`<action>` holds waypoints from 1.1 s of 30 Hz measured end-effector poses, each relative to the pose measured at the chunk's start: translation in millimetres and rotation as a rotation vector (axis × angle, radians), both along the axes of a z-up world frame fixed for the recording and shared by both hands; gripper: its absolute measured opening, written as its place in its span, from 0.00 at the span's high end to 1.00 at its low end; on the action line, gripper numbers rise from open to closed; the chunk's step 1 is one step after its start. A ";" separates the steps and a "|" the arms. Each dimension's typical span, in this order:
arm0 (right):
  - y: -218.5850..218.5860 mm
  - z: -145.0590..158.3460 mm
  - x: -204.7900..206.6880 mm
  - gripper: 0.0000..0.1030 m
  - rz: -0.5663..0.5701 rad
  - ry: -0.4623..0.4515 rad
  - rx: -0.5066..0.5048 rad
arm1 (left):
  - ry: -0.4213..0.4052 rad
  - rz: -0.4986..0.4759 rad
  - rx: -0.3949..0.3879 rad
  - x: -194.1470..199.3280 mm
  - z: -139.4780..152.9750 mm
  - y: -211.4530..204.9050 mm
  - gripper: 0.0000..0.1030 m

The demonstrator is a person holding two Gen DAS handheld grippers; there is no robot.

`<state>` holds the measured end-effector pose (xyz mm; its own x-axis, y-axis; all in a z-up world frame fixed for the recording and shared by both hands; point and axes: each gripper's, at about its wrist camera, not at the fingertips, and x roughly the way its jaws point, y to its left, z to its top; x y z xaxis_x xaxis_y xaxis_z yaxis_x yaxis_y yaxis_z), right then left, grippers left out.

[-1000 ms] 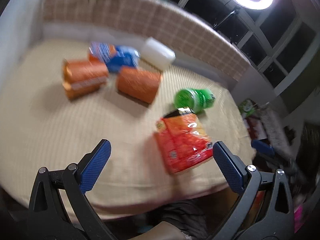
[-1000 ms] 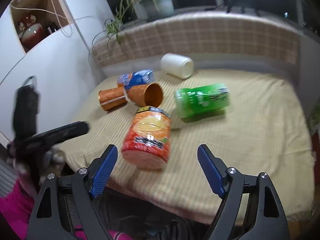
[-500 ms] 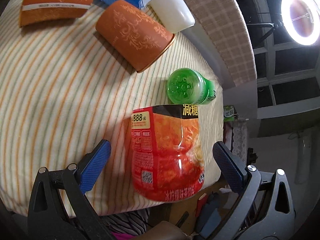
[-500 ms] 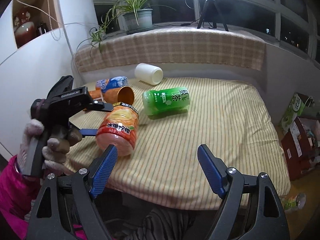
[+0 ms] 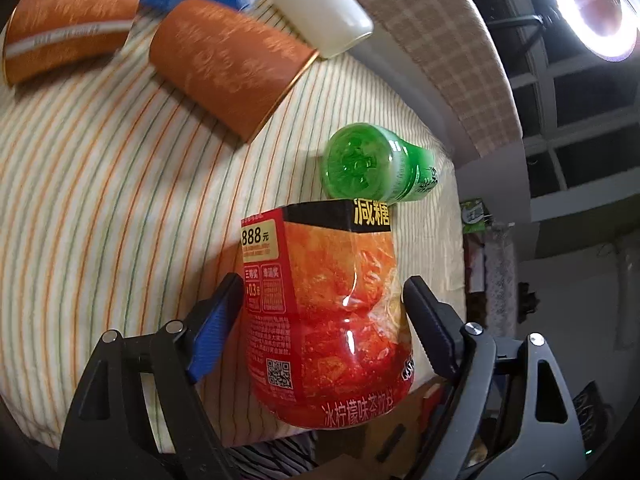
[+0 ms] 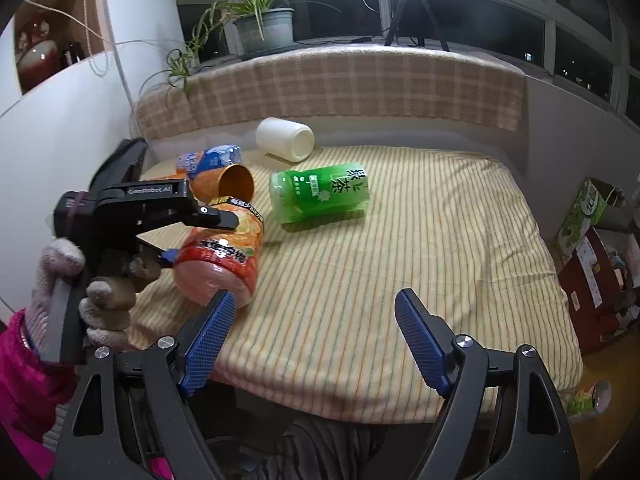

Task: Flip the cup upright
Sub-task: 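Grasp the orange canister with the left tool, then rotate the canister open end up and set it on the table with the left tool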

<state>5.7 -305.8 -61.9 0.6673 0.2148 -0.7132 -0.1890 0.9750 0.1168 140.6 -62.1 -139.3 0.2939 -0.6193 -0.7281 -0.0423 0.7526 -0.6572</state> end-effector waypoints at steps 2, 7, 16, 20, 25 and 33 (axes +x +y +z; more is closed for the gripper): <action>-0.5 -1.5 0.7 0.20 -0.005 -0.001 -0.003 | -0.020 -0.011 0.018 -1.8 2.8 -1.3 0.19; -2.9 -2.7 2.5 0.20 -0.017 0.000 0.003 | -0.120 -0.019 0.099 -9.1 20.1 -2.8 0.20; -8.4 -8.9 4.5 0.20 -0.042 0.014 0.021 | -0.366 -0.028 0.296 -18.8 49.1 -22.7 0.20; -9.6 -10.2 5.5 0.20 -0.048 0.020 0.021 | -0.539 -0.059 0.461 -30.4 55.2 -44.5 0.20; -12.4 -9.9 5.1 0.20 -0.062 0.019 0.029 | -0.616 -0.106 0.529 -44.8 44.5 -53.5 0.20; -14.1 -7.5 3.0 0.20 -0.076 0.012 0.036 | -0.628 -0.151 0.530 -63.7 39.5 -49.5 0.20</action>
